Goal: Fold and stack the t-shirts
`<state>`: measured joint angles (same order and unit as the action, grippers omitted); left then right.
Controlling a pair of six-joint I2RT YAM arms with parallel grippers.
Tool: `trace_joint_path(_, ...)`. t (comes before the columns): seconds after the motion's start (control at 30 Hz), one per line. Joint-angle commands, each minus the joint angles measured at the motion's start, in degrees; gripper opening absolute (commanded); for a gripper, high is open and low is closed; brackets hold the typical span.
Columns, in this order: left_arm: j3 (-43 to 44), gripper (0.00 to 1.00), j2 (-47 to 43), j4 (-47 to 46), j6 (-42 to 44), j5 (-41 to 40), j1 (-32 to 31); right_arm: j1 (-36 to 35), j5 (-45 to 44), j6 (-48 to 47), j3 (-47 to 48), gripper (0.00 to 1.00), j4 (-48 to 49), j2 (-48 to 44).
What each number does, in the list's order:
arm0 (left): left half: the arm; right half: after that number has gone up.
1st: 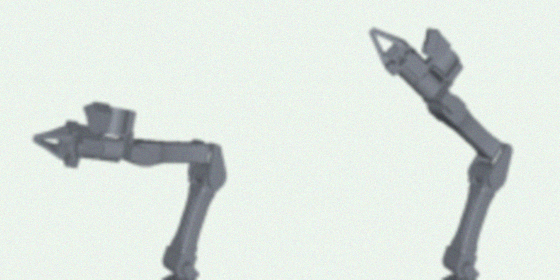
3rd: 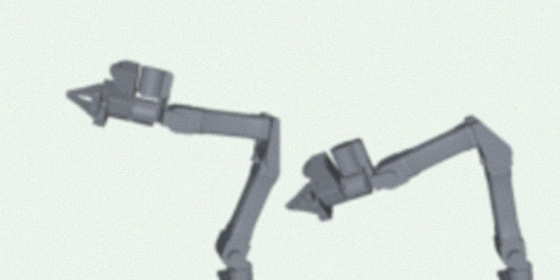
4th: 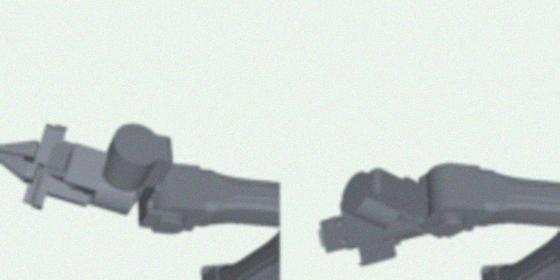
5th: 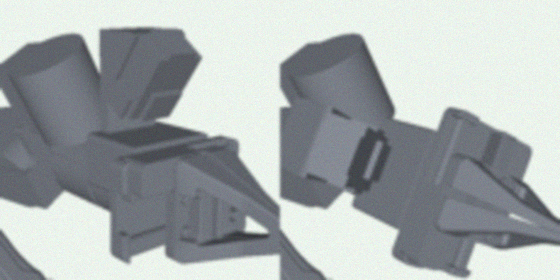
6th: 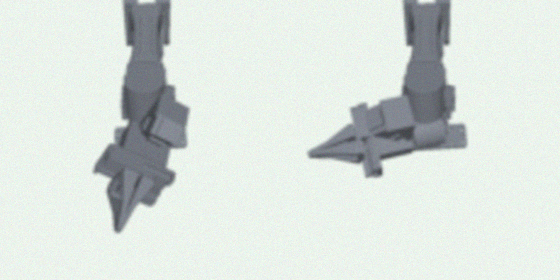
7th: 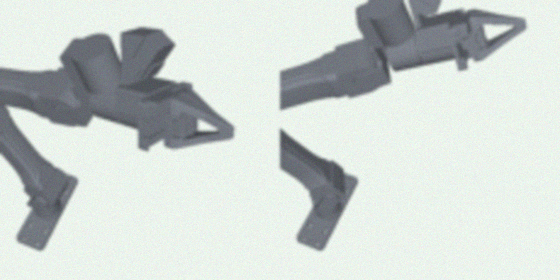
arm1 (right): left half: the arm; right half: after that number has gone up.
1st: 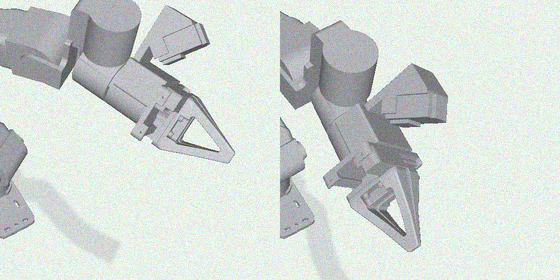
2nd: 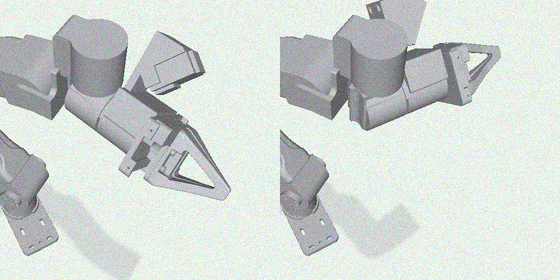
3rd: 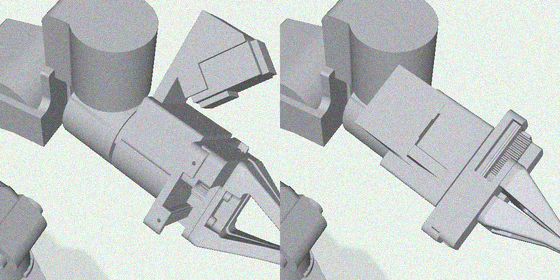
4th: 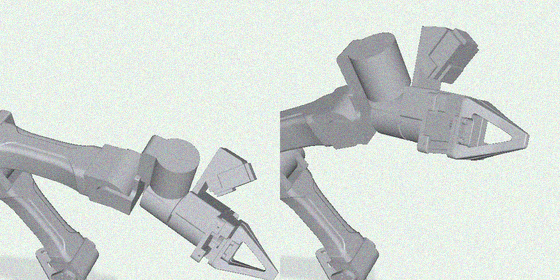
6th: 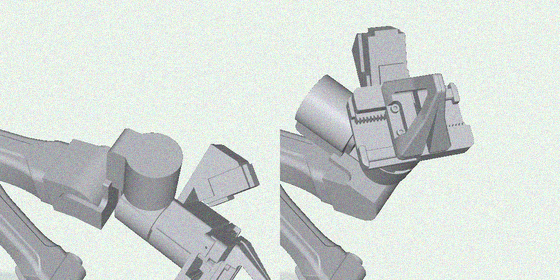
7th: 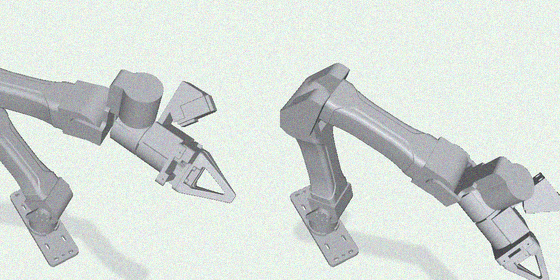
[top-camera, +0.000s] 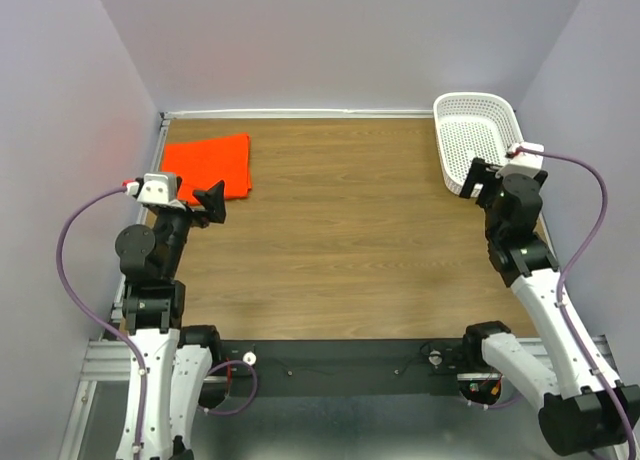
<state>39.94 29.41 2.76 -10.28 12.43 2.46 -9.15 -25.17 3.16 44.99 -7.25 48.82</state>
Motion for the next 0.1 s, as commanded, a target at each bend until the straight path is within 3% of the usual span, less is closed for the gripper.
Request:
trace_joint_path(0.0,-0.2,0.98,-0.5,0.1,1.0,-1.8,-0.4,0.2,-3.8,-0.1,-1.2,1.0,1.7,-0.3)
trace_joint_path(0.07,-0.2,0.99,-0.4,0.1,1.0,-2.2,-0.5,0.2,-3.7,-0.8,-0.9,1.0,1.7,1.0)
